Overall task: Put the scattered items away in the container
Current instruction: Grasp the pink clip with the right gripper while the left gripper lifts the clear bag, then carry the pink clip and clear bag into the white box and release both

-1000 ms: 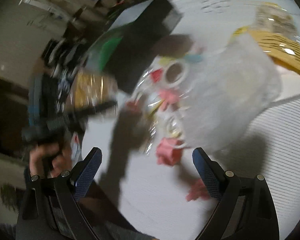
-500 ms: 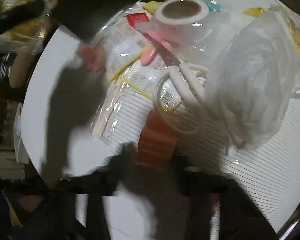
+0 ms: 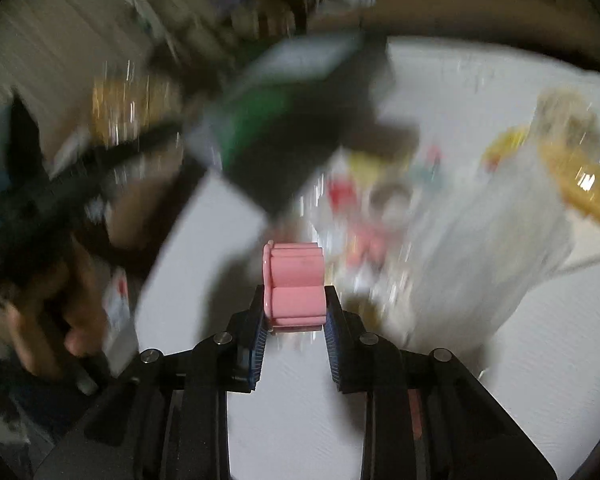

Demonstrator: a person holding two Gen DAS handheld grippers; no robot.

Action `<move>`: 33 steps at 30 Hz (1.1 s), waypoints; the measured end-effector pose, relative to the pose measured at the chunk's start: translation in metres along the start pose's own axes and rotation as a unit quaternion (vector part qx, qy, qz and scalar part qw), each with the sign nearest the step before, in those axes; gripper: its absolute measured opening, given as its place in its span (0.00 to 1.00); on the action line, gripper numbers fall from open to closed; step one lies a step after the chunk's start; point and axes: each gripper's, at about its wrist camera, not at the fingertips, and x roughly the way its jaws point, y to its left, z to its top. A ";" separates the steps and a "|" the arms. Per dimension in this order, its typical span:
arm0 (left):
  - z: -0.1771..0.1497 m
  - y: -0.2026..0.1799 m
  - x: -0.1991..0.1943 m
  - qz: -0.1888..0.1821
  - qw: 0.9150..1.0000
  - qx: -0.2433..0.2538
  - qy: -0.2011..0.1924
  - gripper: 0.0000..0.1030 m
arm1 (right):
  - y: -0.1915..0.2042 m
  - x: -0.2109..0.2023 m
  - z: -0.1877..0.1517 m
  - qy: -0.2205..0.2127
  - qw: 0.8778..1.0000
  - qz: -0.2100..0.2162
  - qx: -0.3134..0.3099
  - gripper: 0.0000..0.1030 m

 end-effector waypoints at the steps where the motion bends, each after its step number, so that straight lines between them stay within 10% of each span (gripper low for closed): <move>1: 0.003 0.001 -0.007 0.011 1.000 0.003 -0.022 0.45 | -0.003 -0.005 0.005 -0.020 1.000 -0.004 0.002 0.25; 15: 0.022 0.018 -0.030 0.100 0.984 0.039 -0.143 0.45 | 0.015 -0.064 0.021 -0.255 0.965 -0.028 -0.060 0.25; 33: 0.050 0.059 -0.013 0.051 0.986 0.021 -0.156 0.45 | 0.058 0.011 0.105 -0.277 0.957 -0.010 -0.087 0.25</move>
